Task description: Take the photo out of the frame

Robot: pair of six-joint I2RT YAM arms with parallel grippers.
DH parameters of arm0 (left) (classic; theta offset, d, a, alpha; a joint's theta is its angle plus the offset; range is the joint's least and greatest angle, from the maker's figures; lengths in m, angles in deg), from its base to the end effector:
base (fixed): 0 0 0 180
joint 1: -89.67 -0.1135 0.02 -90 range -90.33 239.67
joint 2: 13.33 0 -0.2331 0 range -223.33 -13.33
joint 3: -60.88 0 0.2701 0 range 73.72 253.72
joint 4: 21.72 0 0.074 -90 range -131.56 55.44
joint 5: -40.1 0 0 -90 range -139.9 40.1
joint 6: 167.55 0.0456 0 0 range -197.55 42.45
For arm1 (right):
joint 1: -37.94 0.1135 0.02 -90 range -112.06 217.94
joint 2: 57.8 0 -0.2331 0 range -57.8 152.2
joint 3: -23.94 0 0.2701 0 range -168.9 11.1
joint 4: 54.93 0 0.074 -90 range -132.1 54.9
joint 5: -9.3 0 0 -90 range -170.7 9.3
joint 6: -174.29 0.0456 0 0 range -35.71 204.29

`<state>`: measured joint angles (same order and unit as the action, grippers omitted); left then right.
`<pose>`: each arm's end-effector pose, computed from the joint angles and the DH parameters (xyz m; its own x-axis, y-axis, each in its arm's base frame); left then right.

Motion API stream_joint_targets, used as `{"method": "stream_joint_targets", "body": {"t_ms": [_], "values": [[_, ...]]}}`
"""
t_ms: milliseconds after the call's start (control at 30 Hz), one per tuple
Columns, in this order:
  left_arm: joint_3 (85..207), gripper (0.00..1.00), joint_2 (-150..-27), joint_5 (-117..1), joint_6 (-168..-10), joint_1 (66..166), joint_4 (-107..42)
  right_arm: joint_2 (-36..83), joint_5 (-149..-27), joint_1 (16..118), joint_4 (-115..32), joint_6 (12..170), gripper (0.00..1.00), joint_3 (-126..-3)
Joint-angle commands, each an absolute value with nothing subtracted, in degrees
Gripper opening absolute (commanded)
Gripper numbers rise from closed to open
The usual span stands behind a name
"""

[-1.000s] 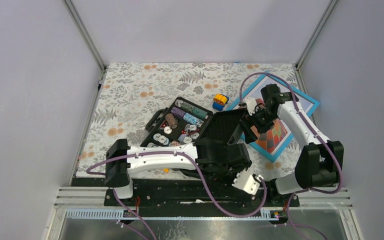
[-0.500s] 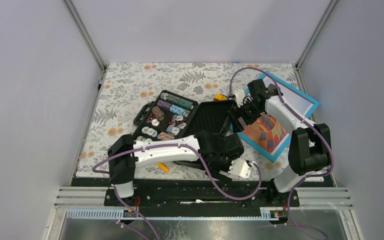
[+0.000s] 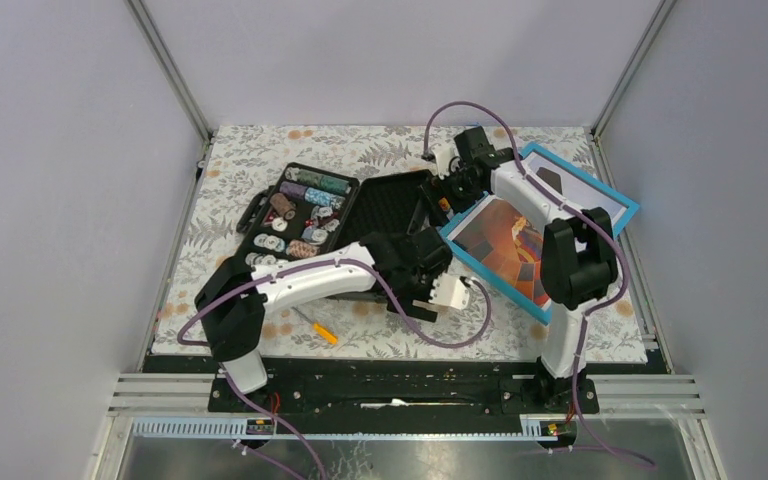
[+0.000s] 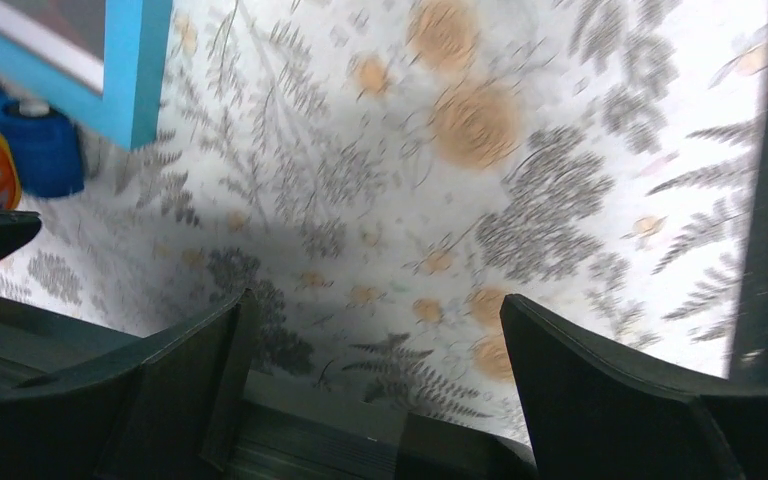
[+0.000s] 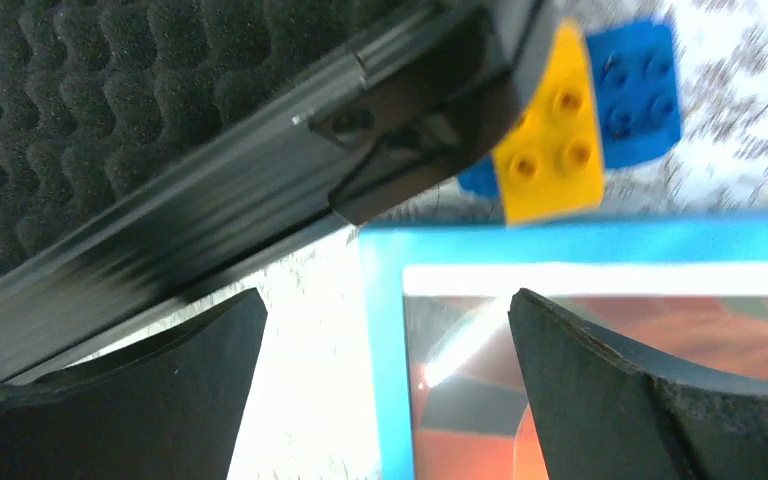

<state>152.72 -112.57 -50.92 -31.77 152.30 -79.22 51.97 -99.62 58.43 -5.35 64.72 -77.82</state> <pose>0.1721 -0.3343 0.2005 0.3485 0.8855 -0.3074 0.9200 -0.2604 0.2928 0.3968 0.1641 0.1963 -0.5797 -0.5549 -0.5967 -0.7303 0.6786 0.0784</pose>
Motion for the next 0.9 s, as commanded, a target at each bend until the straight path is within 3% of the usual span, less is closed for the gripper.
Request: {"method": "stream_joint_targets", "body": {"t_ms": [0, 400, 600, 867], "values": [[146.6, 0.97, -113.0, -37.9, -22.9, 141.8, -83.2, 56.3, -97.2, 59.4, -7.6, 69.0, 1.0, -87.4], [151.4, 0.97, -118.1, -38.9, -12.5, 122.7, -75.3, 64.7, -91.8, 58.5, -3.3, 70.8, 1.0, -107.7], [152.7, 0.97, -121.3, -39.5, -7.8, 115.6, -71.0, 62.4, -92.4, 58.2, -3.2, 70.2, 1.0, -105.5], [165.7, 0.97, -126.5, -44.8, -13.7, 108.9, -72.9, 56.8, -95.0, 56.6, -3.1, 70.4, 1.0, -99.5]]}}
